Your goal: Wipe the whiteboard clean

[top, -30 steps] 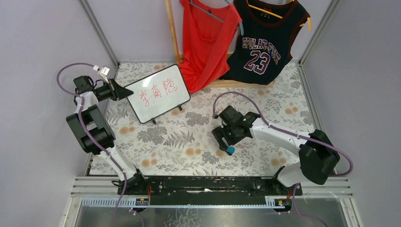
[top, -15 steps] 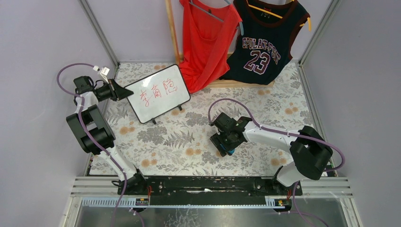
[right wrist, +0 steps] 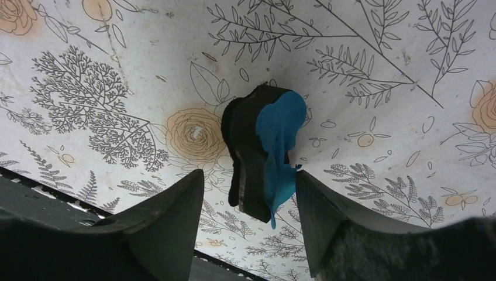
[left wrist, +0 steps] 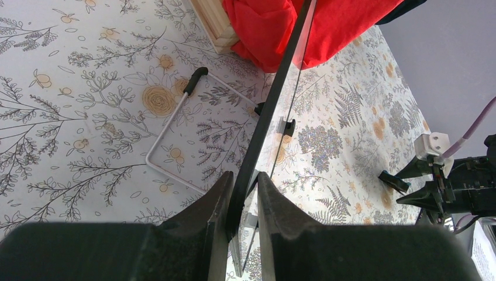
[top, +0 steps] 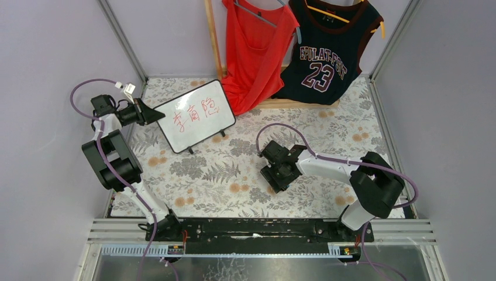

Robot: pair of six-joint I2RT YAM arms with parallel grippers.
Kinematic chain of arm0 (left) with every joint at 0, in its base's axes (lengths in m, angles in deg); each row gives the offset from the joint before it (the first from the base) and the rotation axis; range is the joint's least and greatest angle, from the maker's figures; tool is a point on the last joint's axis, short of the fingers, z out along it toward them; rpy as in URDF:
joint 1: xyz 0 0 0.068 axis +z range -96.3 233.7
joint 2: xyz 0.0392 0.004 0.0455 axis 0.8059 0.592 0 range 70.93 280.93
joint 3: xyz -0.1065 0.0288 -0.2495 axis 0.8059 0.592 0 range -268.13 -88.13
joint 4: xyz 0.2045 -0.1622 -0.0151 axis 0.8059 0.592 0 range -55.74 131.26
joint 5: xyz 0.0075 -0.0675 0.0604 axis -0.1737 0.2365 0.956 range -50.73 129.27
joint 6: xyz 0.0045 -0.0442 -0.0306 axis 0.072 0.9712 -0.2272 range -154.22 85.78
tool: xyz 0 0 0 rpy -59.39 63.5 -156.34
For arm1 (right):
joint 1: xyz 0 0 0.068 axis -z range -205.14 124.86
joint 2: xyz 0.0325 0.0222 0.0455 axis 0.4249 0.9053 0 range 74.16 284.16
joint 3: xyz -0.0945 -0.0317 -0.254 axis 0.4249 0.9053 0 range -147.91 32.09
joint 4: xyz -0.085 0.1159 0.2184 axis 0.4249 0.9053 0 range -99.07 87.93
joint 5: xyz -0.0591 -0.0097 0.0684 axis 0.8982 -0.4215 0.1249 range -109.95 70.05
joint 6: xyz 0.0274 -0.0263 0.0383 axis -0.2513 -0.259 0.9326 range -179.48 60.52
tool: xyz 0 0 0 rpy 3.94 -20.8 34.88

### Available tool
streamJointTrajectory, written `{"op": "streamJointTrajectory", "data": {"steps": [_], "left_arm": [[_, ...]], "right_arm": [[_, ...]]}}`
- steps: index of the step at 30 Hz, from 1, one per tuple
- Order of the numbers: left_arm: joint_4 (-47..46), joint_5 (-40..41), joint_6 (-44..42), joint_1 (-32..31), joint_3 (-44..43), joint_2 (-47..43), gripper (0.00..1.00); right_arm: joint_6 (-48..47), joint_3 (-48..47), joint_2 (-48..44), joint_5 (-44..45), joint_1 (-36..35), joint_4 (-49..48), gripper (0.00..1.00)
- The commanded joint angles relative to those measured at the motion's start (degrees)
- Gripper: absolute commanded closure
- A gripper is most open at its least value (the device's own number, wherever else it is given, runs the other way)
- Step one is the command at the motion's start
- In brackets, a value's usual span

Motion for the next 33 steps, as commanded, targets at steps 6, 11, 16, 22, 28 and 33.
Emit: {"op": "streamJointTrajectory", "data": {"steps": [6,11,16,22,28,33], "left_arm": [[1.13,3.09,-1.45,-0.08,1.47,-0.84,1.0],[1.08,3.02,-1.45,-0.08,1.51,-0.57,1.0],[1.13,2.55,-1.18,-0.08,1.46,-0.11,1.0],[1.33,3.14,-1.59,-0.08,1.67,-0.56,1.0],[2.07,3.26,-2.07,-0.09,1.11,-0.4,1.0],[2.05,3.11,-1.99,-0.07,1.14,-0.18,1.0]], "right_arm": [[0.17,-4.04,-2.88,2.56,-0.45,1.65,0.33],[0.44,-4.44,-6.9,2.02,-0.43,2.12,0.31],[-1.05,-4.63,-4.89,2.19,-0.48,1.39,0.31],[-2.33,-5.17,-1.78,0.43,-0.46,-0.41,0.31],[-2.4,-4.82,-1.06,-0.05,-0.37,-1.24,0.33],[-2.56,-4.06,-0.19,-1.12,-0.43,-1.95,0.38]]}}
